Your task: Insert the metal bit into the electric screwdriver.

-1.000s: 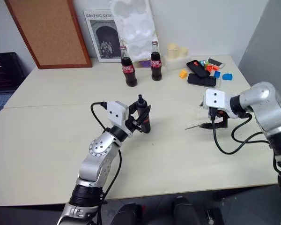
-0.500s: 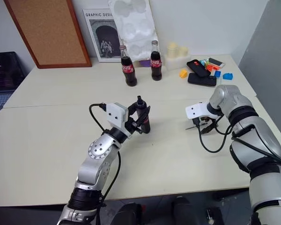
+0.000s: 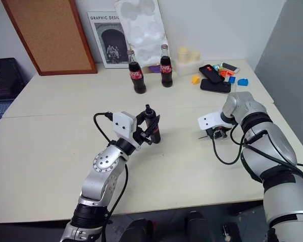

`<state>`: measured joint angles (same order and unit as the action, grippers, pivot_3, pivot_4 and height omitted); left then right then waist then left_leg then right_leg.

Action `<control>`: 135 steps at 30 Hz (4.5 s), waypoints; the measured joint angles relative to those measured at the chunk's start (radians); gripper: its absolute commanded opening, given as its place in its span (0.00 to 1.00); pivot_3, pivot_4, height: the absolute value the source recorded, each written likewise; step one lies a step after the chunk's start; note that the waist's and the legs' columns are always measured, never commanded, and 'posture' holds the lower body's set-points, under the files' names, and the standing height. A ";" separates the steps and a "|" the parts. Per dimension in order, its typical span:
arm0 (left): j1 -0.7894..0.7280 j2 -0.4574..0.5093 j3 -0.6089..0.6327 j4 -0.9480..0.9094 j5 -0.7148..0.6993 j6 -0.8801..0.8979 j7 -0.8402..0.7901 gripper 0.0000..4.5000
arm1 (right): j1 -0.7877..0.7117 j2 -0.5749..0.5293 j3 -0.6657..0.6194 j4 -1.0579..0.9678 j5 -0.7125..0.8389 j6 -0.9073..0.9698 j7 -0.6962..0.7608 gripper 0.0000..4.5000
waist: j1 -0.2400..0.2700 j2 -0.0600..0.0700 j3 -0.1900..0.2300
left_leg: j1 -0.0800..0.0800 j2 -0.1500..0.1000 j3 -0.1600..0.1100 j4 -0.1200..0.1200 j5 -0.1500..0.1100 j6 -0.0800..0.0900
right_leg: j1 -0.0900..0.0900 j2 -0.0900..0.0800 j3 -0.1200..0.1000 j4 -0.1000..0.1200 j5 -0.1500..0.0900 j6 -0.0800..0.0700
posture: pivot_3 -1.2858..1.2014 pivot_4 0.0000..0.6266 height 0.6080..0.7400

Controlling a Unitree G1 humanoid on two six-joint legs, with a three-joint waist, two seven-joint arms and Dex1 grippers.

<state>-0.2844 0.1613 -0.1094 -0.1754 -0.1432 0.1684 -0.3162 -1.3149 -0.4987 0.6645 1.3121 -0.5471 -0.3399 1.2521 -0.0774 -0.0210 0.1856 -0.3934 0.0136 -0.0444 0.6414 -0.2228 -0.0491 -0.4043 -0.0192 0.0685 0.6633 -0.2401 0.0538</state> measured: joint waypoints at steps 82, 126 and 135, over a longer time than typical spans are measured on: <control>-0.070 0.166 -0.072 -0.012 -0.186 0.061 -0.459 0.37 | 0.551 -0.044 -0.687 -1.362 1.262 0.939 -0.004 0.00 | 0.033 0.000 0.001 | -0.006 0.000 -0.004 -0.010 0.000 0.000 | -0.001 0.000 -0.005 -0.016 0.000 0.001 | 0.52 0.24 1.00; -0.075 0.179 -0.072 -0.008 -0.186 0.063 -0.461 0.37 | 0.429 -0.003 -0.588 -1.081 1.074 0.652 0.227 0.00 | 0.028 0.000 0.001 | -0.005 0.001 -0.005 -0.010 0.000 0.000 | -0.001 0.000 -0.005 -0.014 0.000 0.001 | 0.52 0.24 1.00; -0.071 0.185 -0.074 -0.012 -0.186 0.063 -0.459 0.37 | 0.445 -0.011 -0.563 -1.112 1.063 0.642 0.232 0.00 | 0.027 0.001 0.000 | -0.004 0.001 -0.005 -0.010 0.000 0.000 | -0.001 0.000 -0.005 -0.013 0.000 0.001 | 0.52 0.24 1.00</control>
<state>-0.3554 0.3463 -0.1829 -0.1875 -0.3295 0.2313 -0.7754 -0.8704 -0.5098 0.1012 0.1996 0.5161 0.3024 1.4842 -0.0501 -0.0205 0.1860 -0.3977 0.0142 -0.0492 0.6313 -0.2228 -0.0490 -0.4048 -0.0192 0.0631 0.6499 -0.2401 0.0544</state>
